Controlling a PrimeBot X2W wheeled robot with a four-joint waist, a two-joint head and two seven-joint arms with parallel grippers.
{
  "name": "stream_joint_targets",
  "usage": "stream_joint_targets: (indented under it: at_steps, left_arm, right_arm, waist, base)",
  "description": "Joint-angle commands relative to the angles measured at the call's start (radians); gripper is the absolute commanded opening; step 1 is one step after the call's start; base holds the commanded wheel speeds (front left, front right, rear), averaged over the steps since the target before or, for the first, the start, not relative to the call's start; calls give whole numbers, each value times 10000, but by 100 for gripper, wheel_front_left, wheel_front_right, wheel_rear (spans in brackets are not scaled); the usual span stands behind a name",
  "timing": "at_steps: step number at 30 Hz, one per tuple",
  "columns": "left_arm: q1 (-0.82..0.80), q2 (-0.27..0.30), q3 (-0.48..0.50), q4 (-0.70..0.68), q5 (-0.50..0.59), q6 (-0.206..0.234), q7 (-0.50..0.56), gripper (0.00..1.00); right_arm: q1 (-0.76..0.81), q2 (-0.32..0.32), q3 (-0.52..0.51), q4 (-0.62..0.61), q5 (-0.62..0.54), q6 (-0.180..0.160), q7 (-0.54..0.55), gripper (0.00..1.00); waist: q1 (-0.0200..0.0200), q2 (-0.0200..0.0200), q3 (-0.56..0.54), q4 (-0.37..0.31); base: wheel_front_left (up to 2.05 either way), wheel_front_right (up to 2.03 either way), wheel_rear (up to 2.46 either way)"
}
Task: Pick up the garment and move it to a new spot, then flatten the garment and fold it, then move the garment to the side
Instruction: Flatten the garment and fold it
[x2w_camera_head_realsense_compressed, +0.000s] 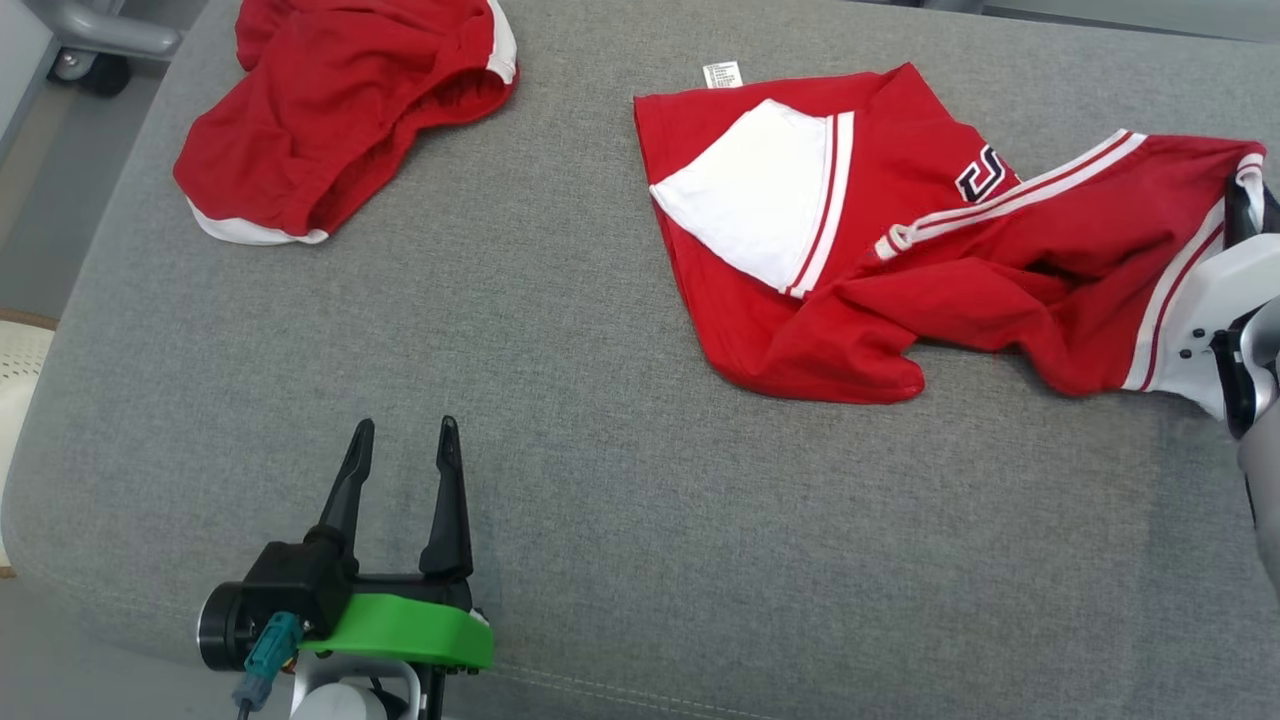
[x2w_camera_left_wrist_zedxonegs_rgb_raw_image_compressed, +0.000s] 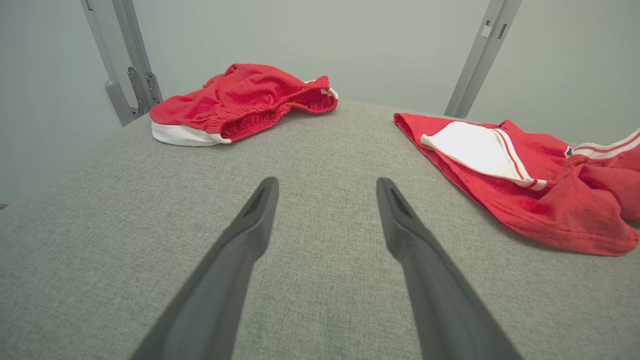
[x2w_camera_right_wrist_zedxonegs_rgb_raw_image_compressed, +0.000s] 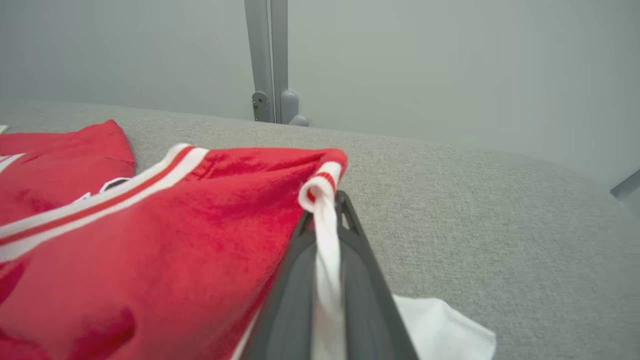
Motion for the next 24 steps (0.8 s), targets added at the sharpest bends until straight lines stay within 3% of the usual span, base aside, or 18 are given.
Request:
stream_joint_targets:
  at_steps: [1, 2, 3, 10, 13, 19, 24]
  left_arm:
    - [-158, 5, -21, -25, 57, 1, -7, 100]
    - [-154, 5, -26, -21, 74, 1, -7, 100]
    - [-152, 5, -32, -11, 88, -6, -7, 100]
    - [-30, 5, 16, 19, 158, -28, -7, 100]
    - [86, 5, 46, 28, 191, -43, -7, 100]
    - [307, 7, 105, 112, 283, -118, -7, 100]
    - [411, 7, 114, 181, 342, -138, -7, 100]
  right_arm:
    - [-20, -76, -83, -115, -87, -20, -83, 17]
    - [33, -94, -162, -147, -81, -20, -107, 48]
    - [83, -122, -224, -187, -117, -20, -122, 100]
    - [605, 23, -811, -1230, -253, -20, -112, 100]
    - [1052, 418, -818, -2023, -213, -19, -113, 100]
    - [2512, 1514, 1273, -3279, 1070, -19, -115, 100]
    - [3596, 1891, 3058, -3962, 2170, -19, -116, 100]
  waist:
    - [0, 55, -7, -25]
    - [0, 55, -17, -37]
    - [0, 55, -26, -47]
    - [0, 55, -190, -198]
    - [0, 55, -360, -309]
    - [0, 55, -797, -566]
    - [0, 55, -1024, -576]
  base:
    - [0, 0, 0]
    - [0, 0, 0]
    - [0, 0, 0]
    - [0, 0, 0]
    - [0, 0, 0]
    - [0, 0, 0]
    - [0, 0, 0]
